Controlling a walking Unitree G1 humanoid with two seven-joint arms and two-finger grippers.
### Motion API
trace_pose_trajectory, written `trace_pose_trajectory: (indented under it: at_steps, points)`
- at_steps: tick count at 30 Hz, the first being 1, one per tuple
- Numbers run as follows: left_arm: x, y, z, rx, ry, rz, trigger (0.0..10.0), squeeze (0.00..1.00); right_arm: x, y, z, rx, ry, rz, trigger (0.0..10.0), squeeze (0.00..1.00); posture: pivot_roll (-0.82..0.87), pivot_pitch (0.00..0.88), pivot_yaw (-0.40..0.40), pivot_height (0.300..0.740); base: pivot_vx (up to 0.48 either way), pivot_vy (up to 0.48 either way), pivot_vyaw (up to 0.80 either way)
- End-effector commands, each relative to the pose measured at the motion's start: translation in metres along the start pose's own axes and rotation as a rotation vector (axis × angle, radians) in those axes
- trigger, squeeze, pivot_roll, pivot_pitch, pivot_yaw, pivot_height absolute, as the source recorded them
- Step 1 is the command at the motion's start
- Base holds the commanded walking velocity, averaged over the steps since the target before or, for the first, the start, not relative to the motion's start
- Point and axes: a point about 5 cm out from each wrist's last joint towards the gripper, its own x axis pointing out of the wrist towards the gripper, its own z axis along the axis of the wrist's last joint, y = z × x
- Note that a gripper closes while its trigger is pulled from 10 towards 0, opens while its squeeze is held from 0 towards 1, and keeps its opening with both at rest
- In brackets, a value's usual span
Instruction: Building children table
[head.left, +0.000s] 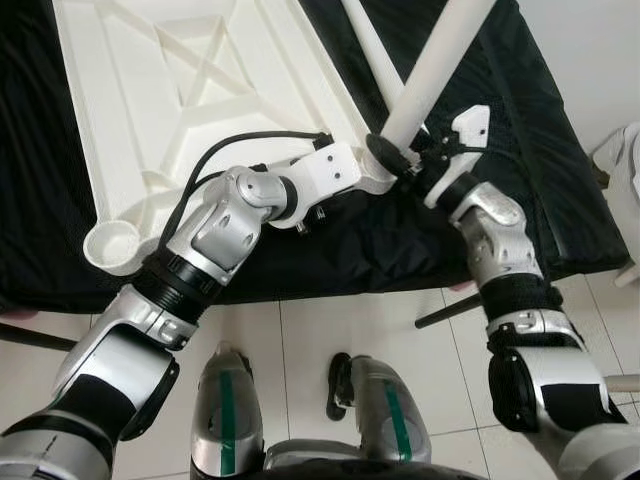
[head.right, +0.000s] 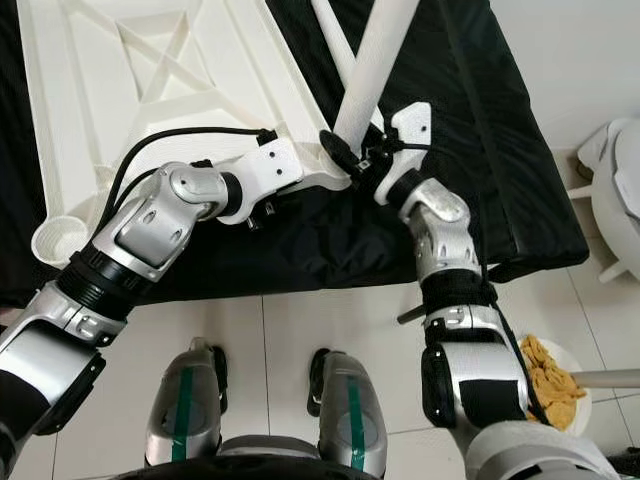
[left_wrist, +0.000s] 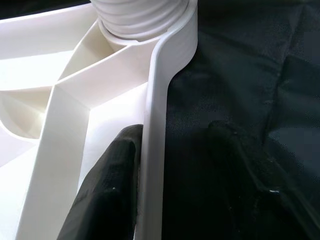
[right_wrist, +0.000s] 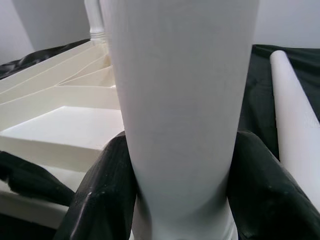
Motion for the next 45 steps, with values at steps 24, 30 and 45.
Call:
trace_pose_trajectory:
  at_steps: [24, 30, 45]
  points:
    - [0.002, -0.008, 0.0, 0.013, 0.003, -0.02, 10.0, 0.0, -0.001, 0.025, -0.002, -0.021, -0.022, -0.72, 10.0, 0.0, 0.03, 0.021, -0.076, 0.74, 0.0, 0.0, 0.0]
    - [0.002, -0.008, -0.001, 0.011, 0.004, -0.02, 10.0, 0.0, -0.001, 0.027, -0.003, -0.026, -0.006, -0.69, 10.0, 0.0, 0.03, 0.024, -0.078, 0.74, 0.0, 0.0, 0.0]
    - [0.001, -0.006, -0.002, -0.002, 0.007, -0.01, 10.0, 0.0, -0.006, 0.023, -0.004, -0.027, 0.016, -0.688, 10.0, 1.0, 0.02, 0.046, -0.078, 0.74, 0.0, 0.0, 0.0]
